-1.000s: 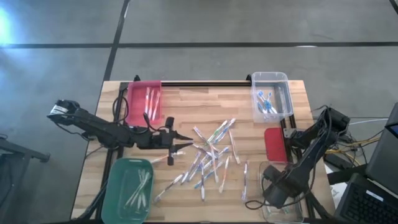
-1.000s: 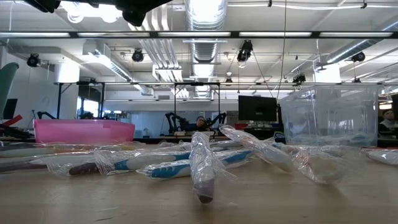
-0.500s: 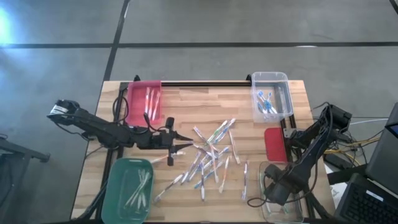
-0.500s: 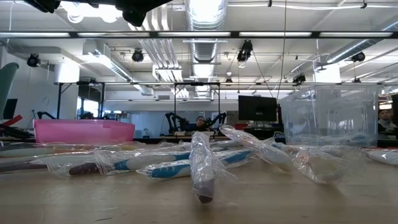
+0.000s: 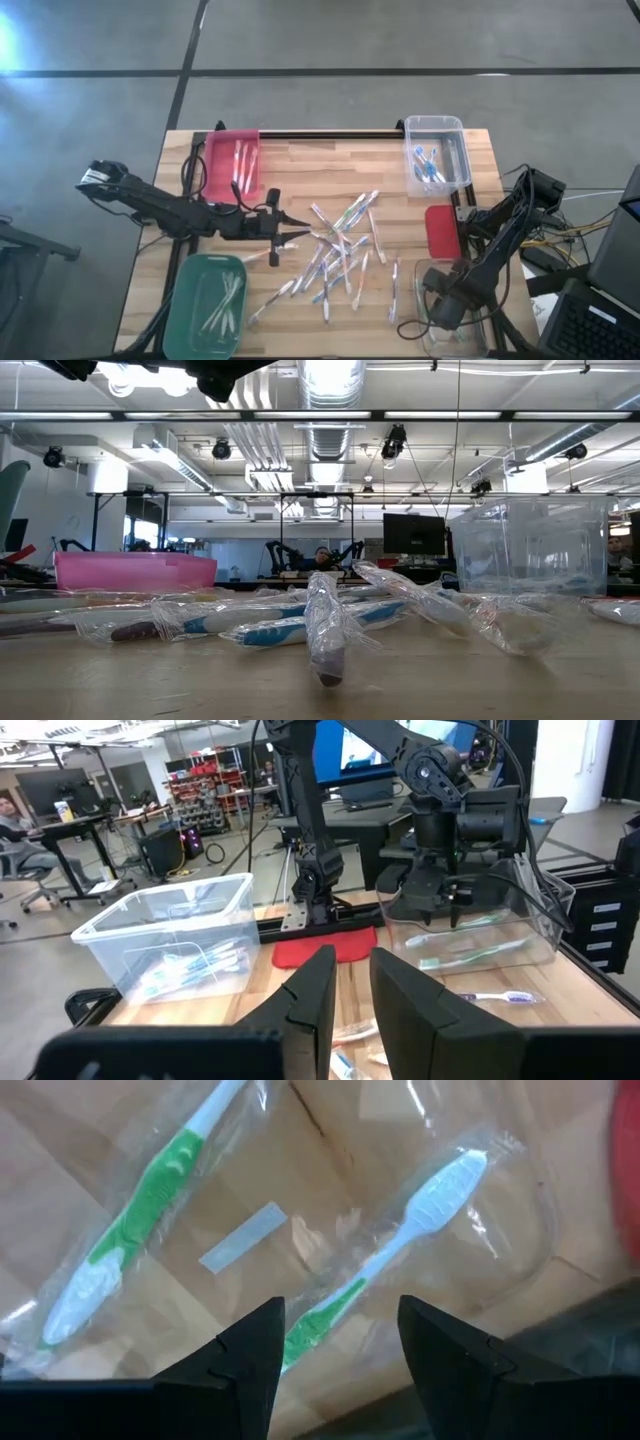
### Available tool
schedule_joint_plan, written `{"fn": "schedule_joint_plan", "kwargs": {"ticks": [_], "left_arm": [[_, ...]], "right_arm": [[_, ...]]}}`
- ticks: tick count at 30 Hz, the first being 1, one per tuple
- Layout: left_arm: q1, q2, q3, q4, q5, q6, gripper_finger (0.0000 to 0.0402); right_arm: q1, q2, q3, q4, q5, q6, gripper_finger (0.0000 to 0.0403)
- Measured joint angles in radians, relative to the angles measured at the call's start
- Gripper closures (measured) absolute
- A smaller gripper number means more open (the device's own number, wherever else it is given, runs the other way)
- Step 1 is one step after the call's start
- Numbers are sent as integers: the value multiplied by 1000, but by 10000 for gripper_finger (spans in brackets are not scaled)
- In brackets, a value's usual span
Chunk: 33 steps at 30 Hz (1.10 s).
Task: Pick & Place Toothbrushes
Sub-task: Put the green toothbrush into the green bin
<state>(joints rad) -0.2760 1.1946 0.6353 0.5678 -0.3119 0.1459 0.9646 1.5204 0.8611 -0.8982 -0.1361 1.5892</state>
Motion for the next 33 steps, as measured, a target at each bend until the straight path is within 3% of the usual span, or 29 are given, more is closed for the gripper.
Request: {"fn": "schedule_joint_plan", "kwargs": {"ticks": [7,20,33], "left_arm": [[0,0,0,0,0,3,330],[0,0,0,0,0,9,330],[0,0,0,0,0,8,330]], "right_arm": [[0,0,-7,-3,26,-44,200],[0,35,57,-1,34,-76,227],[23,85,57,-10,4,-150,207]]}}
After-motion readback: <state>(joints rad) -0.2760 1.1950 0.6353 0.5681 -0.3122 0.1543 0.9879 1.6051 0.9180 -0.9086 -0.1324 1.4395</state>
